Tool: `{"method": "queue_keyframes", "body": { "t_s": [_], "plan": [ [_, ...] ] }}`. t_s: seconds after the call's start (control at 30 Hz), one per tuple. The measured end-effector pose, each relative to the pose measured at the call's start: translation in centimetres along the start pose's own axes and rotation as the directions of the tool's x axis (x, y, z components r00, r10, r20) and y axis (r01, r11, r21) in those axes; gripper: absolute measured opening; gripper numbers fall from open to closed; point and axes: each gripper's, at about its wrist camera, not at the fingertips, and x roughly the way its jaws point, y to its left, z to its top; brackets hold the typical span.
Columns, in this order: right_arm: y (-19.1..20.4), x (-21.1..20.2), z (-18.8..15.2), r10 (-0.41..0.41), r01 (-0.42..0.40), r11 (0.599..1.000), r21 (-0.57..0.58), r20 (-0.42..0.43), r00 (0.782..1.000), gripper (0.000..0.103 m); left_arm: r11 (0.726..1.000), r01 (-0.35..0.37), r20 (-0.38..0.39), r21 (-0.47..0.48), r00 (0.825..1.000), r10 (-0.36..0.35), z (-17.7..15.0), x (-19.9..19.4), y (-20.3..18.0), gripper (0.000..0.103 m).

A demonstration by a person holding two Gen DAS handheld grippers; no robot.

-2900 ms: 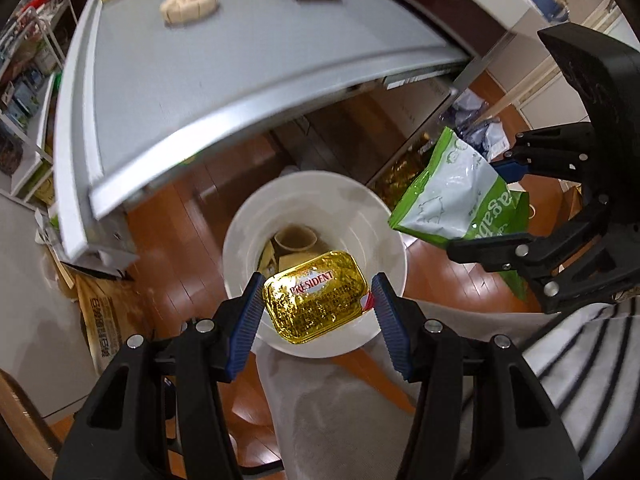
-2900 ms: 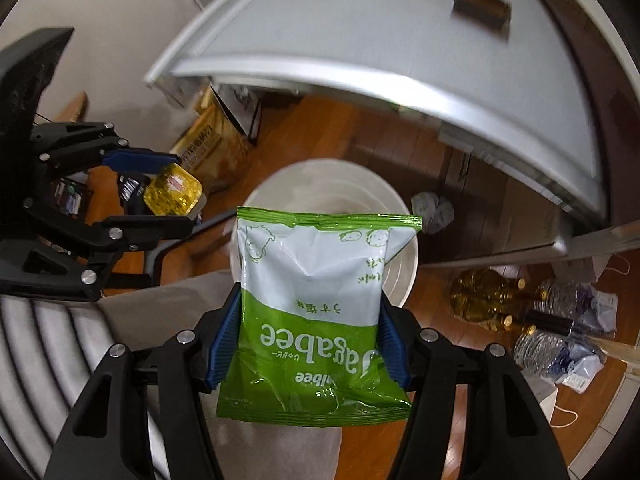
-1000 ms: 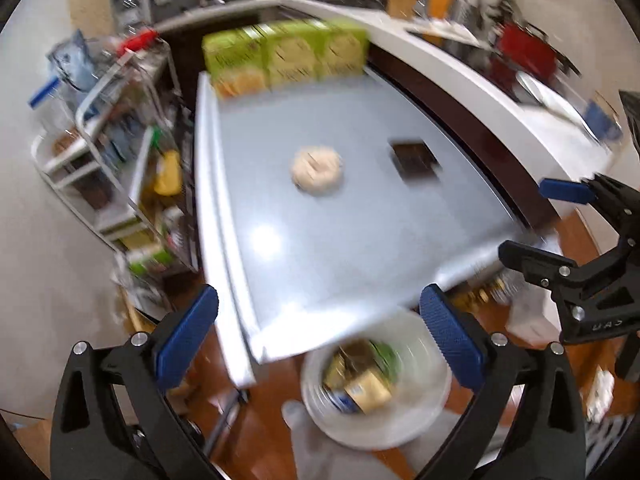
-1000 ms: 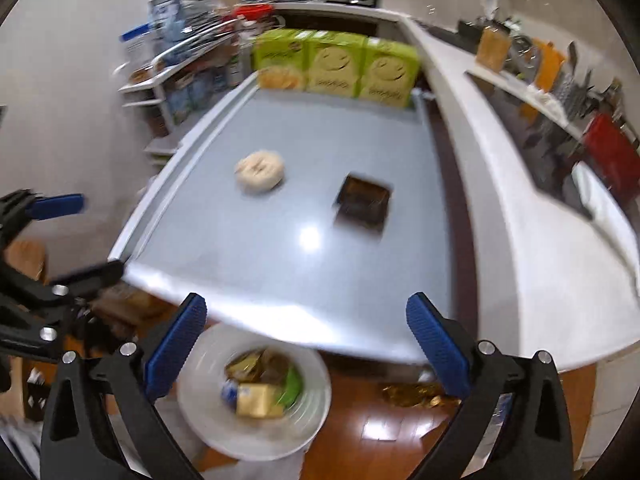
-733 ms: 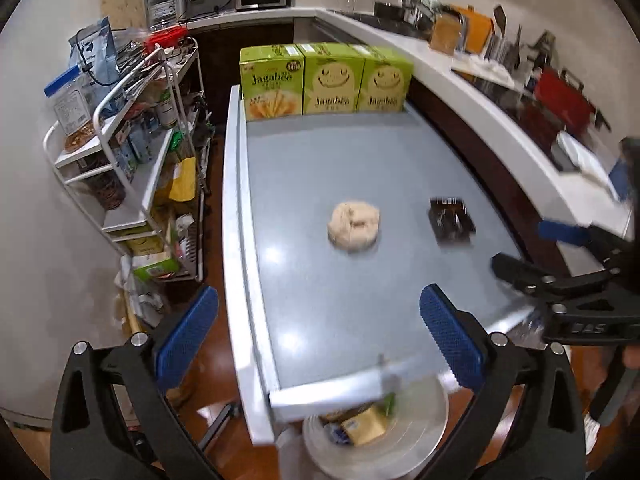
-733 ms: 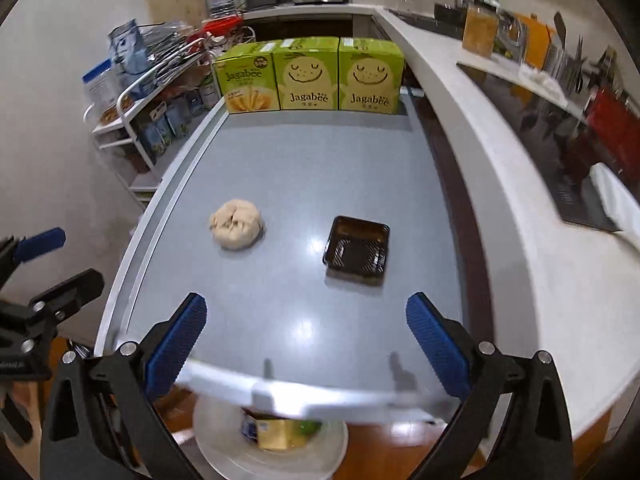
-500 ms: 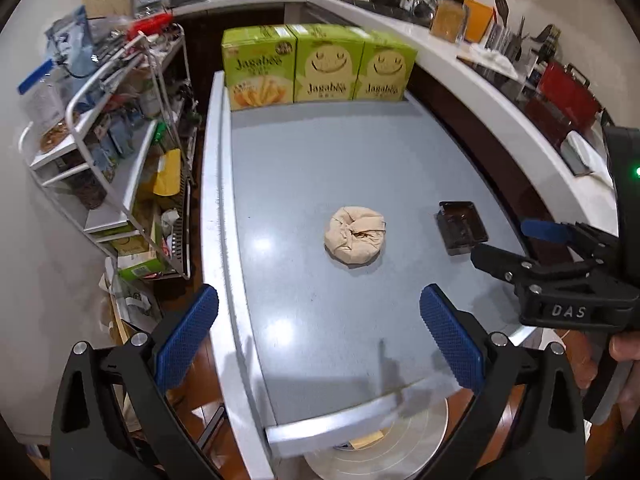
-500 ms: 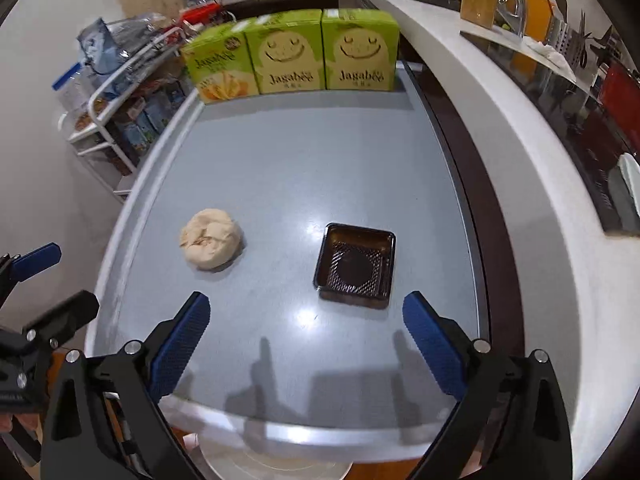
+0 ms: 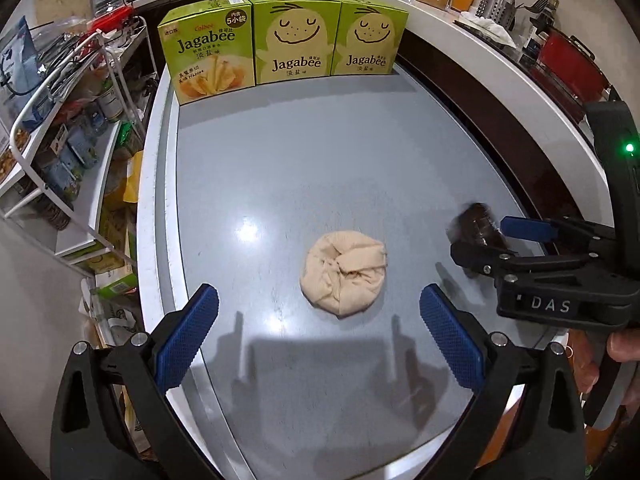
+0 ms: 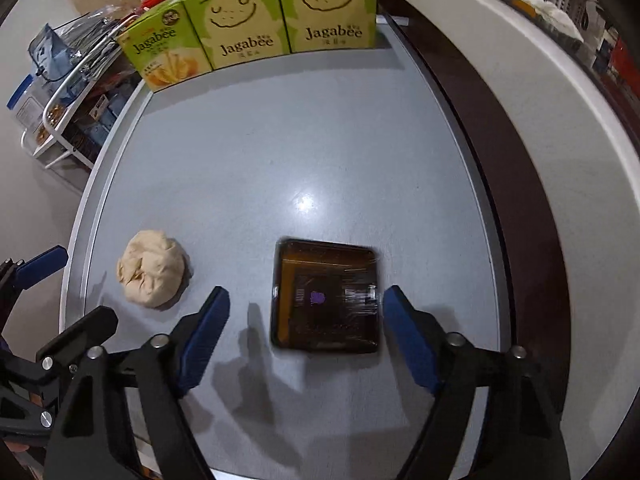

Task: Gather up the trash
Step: 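Move both tools back over the counter toward the tray and cloth bundle, then grasp the brown plastic tray with the right tool while the left tool grasps the beige cloth bundle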

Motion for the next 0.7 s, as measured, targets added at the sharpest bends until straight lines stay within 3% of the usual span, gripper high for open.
{"method": "queue_keyframes", "body": {
  "t_s": [0.2, 0.37, 0.6, 0.7],
  "plan": [
    [0.1, 0.8, 0.3, 0.028, -0.028, 1.0, 0.002, -0.026, 0.999, 0.069, 1.0, -0.001, -0.016, 0.0, 1.0, 0.001, 0.7, 1.0, 0.5, 0.101],
    [-0.1, -0.8, 0.2, 0.044, -0.044, 0.999, -0.013, -0.002, 0.999, 0.074, 1.0, 0.001, -0.012, 0.005, 1.0, -0.001, 1.1, 1.1, 0.8, 0.101],
    [1.5, -4.4, -1.3, 0.169, -0.163, 0.979, -0.125, 0.038, 0.985, 0.079, 1.0, 0.003, -0.01, 0.002, 1.0, -0.003, 1.2, 1.1, 1.0, 0.101],
    [2.5, -4.8, -1.7, 0.26, -0.255, 0.953, -0.165, 0.012, 0.965, 0.078, 1.0, 0.004, -0.015, -0.008, 1.0, -0.004, 1.1, 1.3, 1.2, 0.101]
  ]
}}
